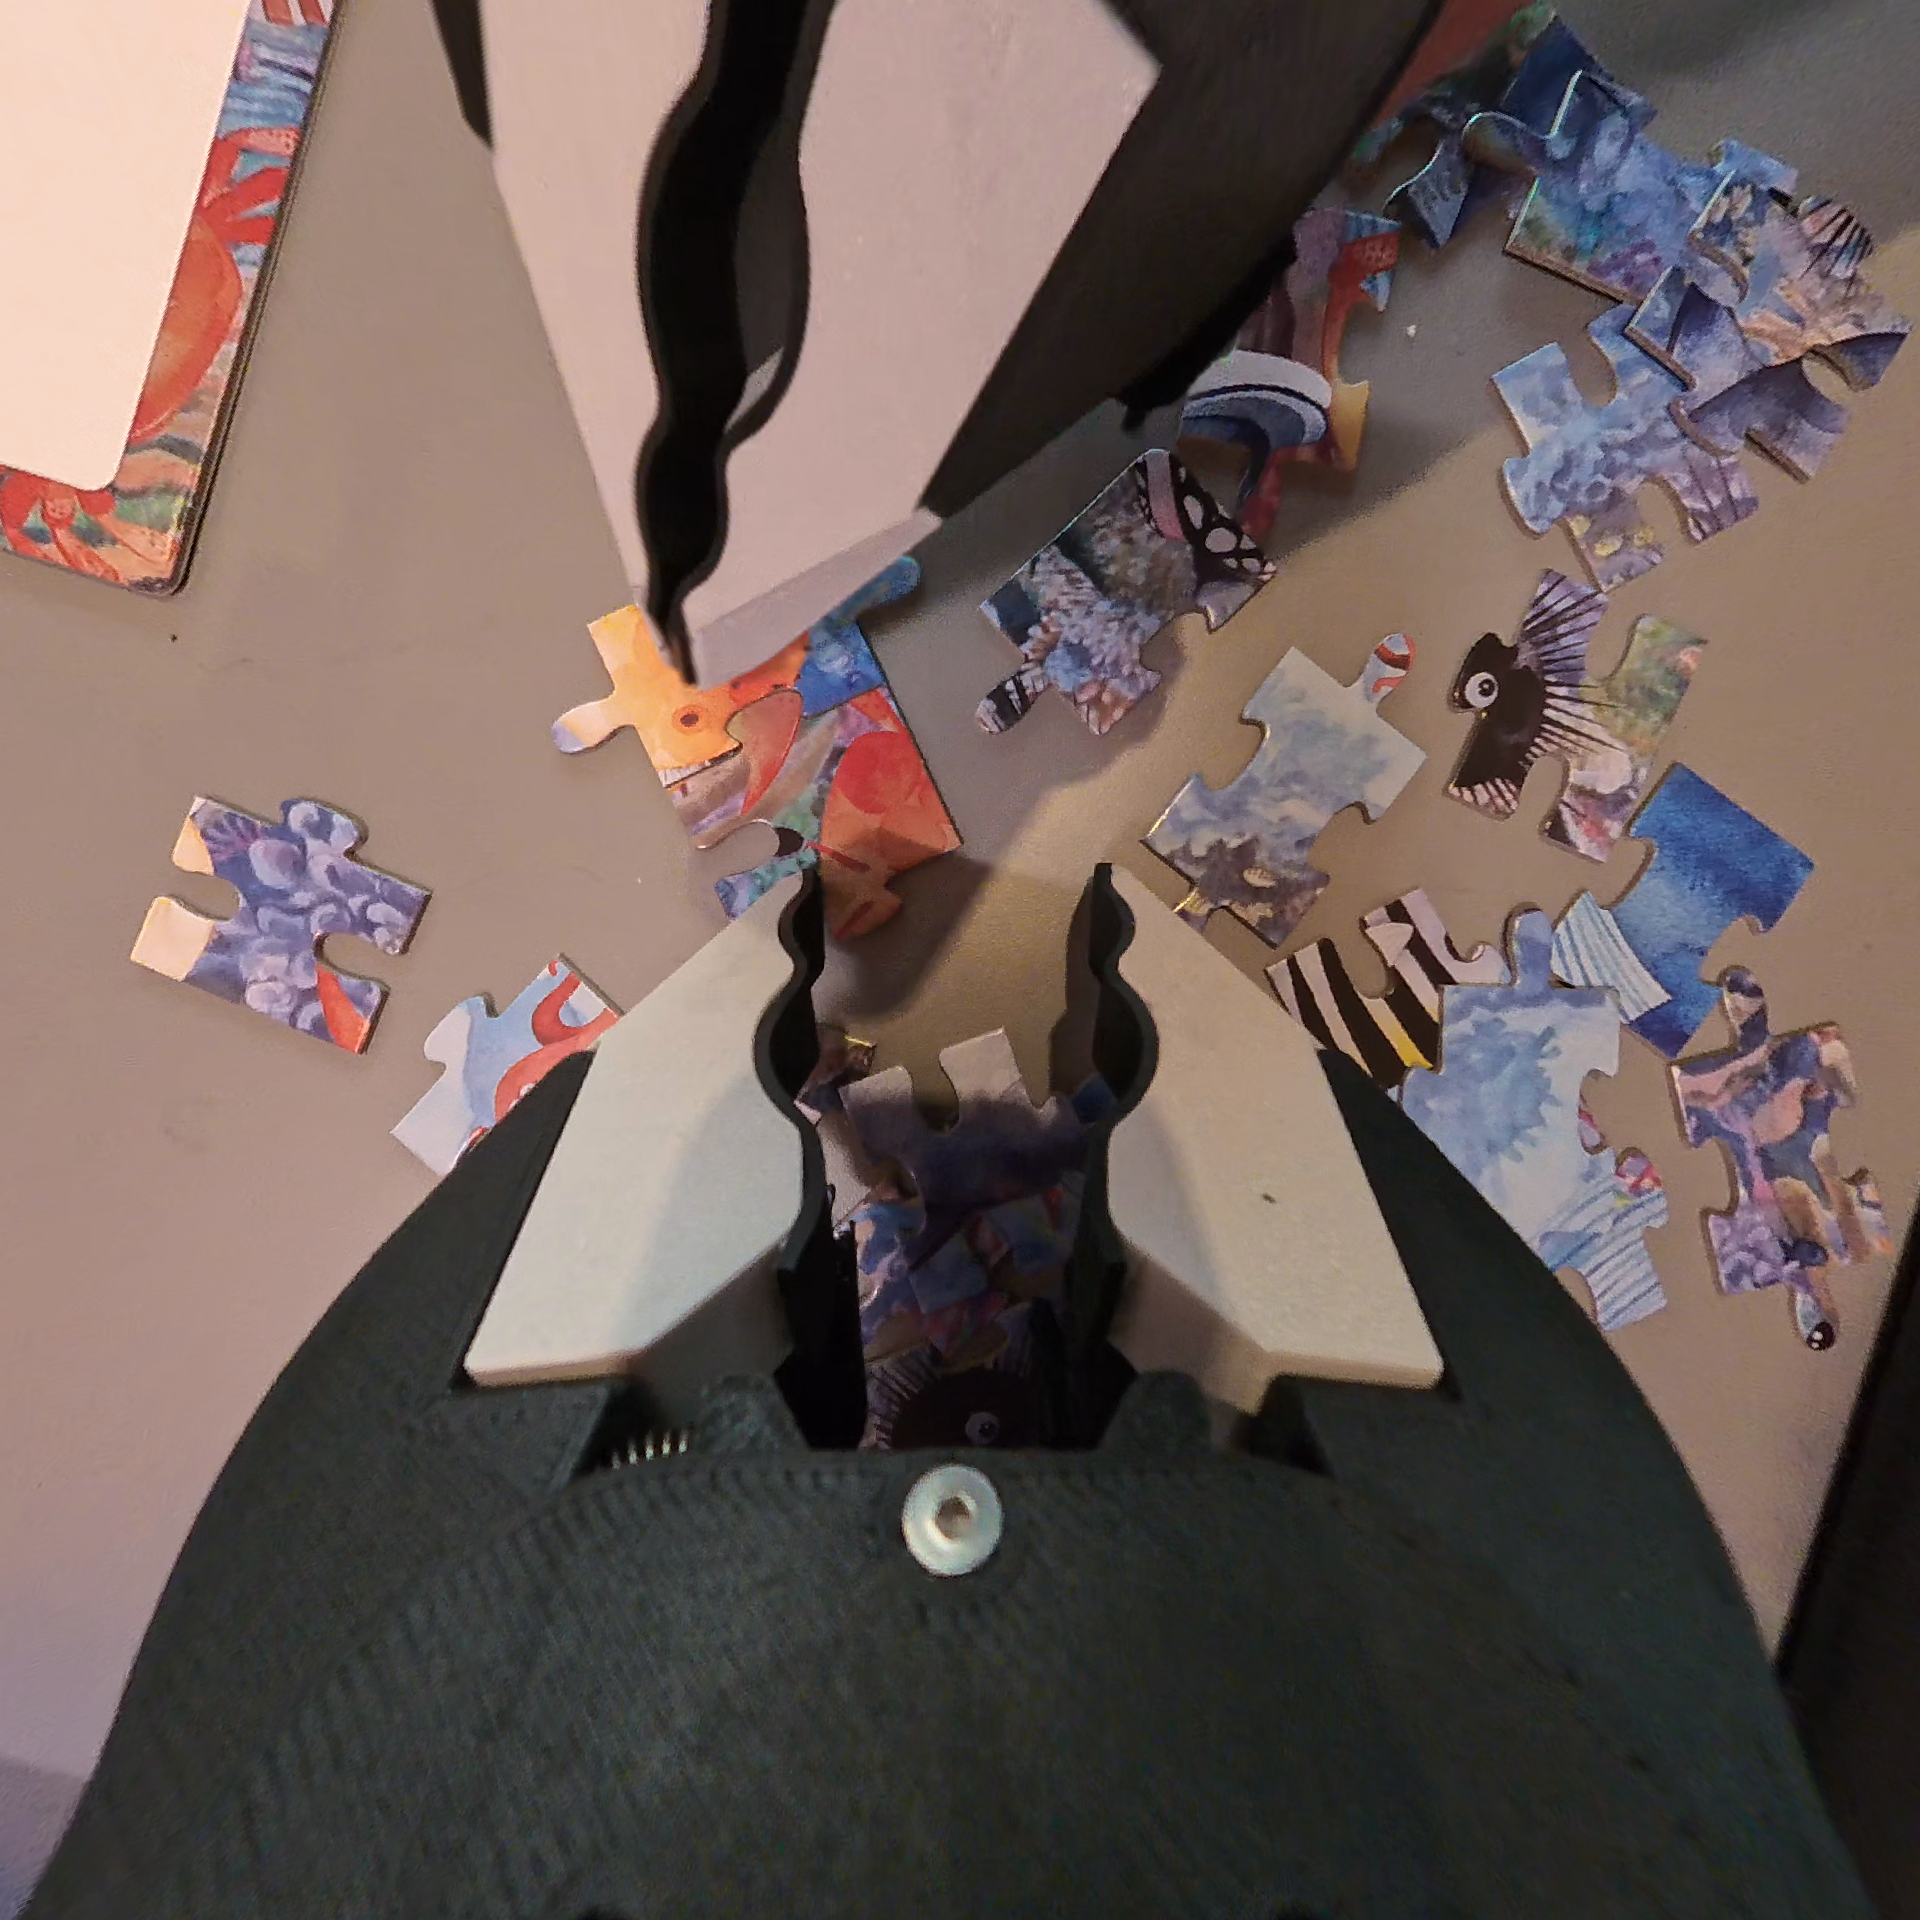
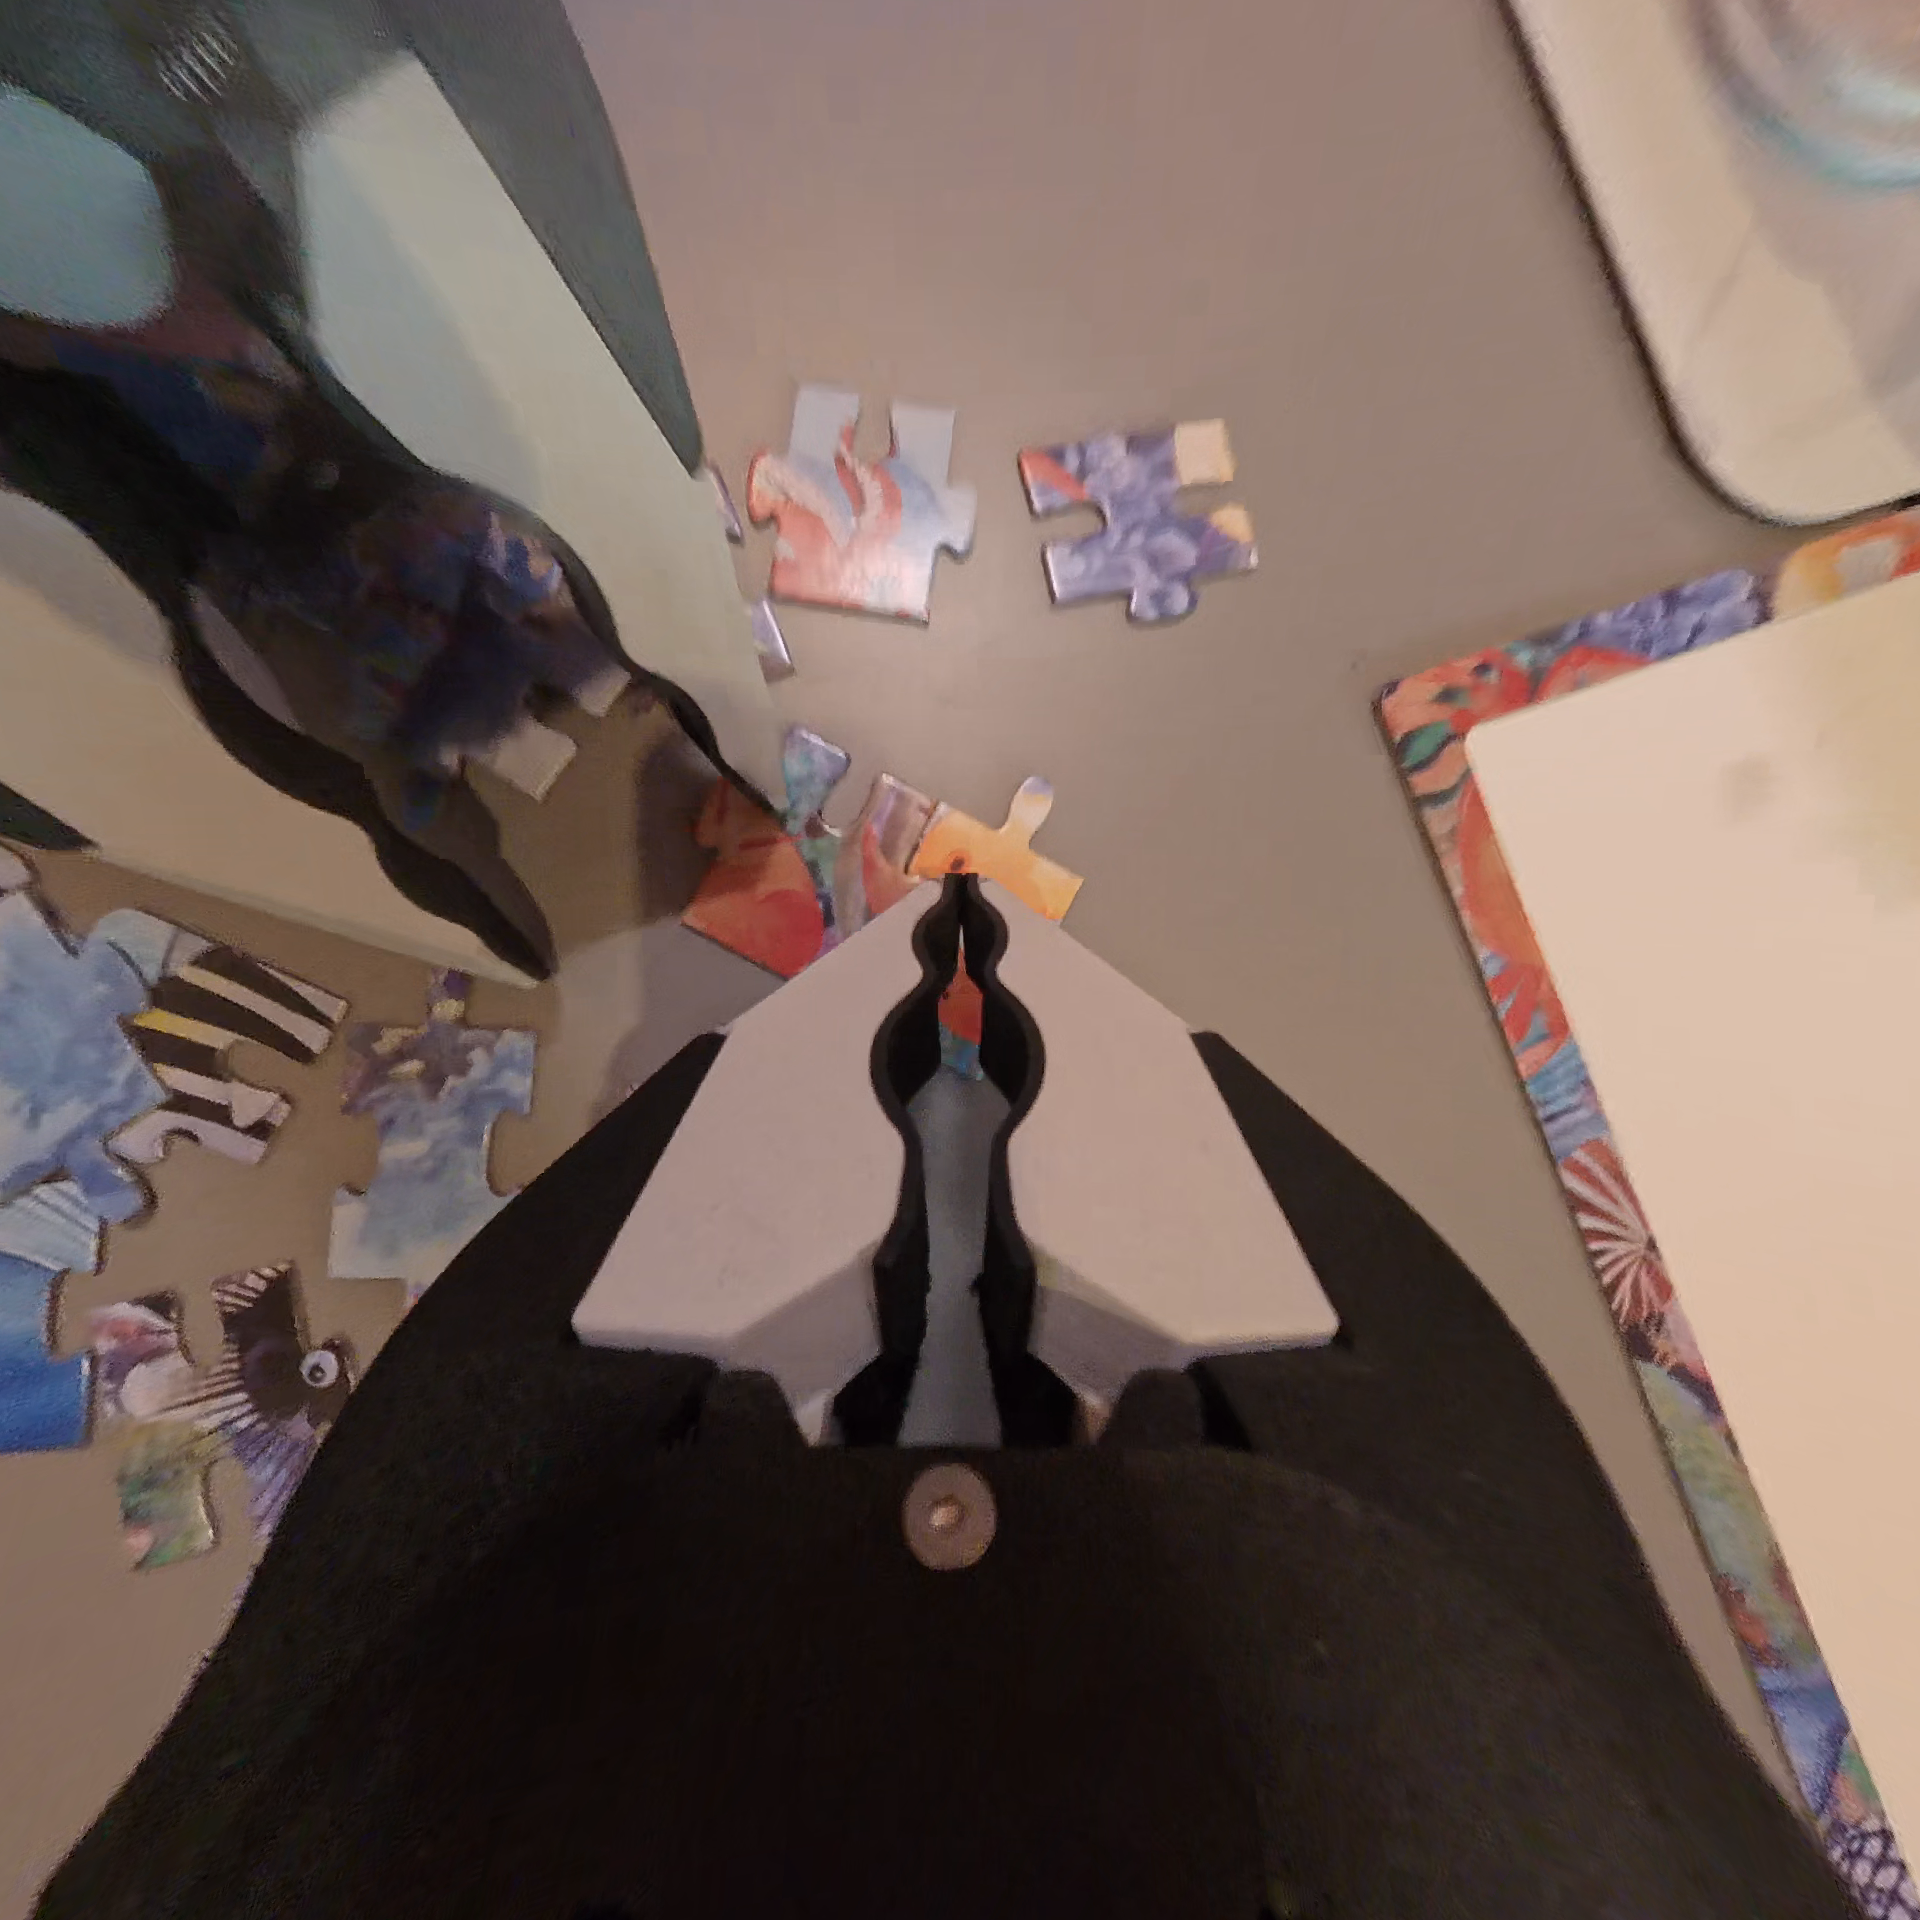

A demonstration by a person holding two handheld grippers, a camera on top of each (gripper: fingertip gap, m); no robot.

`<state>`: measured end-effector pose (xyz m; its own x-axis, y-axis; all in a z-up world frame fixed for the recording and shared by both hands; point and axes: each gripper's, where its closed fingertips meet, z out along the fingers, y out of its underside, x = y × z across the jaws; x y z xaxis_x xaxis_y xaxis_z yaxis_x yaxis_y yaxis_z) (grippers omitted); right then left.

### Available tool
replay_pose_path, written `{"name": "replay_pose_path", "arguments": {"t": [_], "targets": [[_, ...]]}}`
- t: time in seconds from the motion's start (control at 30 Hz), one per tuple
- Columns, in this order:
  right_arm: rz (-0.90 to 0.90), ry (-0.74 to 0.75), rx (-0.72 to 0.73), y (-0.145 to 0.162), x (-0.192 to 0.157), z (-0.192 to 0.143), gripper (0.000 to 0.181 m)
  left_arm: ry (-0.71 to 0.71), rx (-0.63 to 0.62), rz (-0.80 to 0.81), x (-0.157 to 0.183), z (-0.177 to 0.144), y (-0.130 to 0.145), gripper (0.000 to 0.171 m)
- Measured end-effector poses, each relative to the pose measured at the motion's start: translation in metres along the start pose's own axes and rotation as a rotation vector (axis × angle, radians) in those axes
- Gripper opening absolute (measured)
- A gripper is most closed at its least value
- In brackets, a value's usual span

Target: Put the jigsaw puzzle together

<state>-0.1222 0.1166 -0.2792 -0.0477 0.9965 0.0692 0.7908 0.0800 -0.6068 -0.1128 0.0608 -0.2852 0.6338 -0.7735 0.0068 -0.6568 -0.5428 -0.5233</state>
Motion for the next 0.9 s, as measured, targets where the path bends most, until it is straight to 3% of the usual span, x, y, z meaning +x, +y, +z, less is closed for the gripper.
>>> {"name": "replay_pose_path", "arguments": {"t": [0.1,0.23,0.3,0.4,0.53,0.63,0.9], "targets": [[-0.017,-0.006,0.07,-0.016,-0.004,-0.001,0.0,0.0,-0.001,-0.001,0.0,0.0,0.0,0.05],[0.002,-0.037,0.002,-0.007,-0.006,0.011,0.0,-0.001,0.001,-0.001,0.0,0.0,0.0,0.05],[-0.019,0.008,0.061,-0.017,-0.001,0.005,0.0,0.001,0.003,-0.002,-0.001,0.0,0.0,0.05],[-0.004,-0.034,0.001,-0.007,-0.006,0.012,0.0,-0.006,0.0,-0.004,-0.003,-0.001,0.001,0.049],[0.028,-0.005,0.021,-0.005,0.009,-0.003,0.0,-0.063,-0.026,-0.006,-0.016,-0.004,0.009,0.049],[0.051,-0.026,-0.046,0.012,0.013,-0.011,0.0,-0.049,-0.006,-0.037,-0.021,-0.003,0.01,0.047],[0.012,-0.168,-0.146,0.032,-0.014,-0.017,0.0,-0.111,0.023,-0.054,-0.037,-0.003,0.007,0.039]]}}
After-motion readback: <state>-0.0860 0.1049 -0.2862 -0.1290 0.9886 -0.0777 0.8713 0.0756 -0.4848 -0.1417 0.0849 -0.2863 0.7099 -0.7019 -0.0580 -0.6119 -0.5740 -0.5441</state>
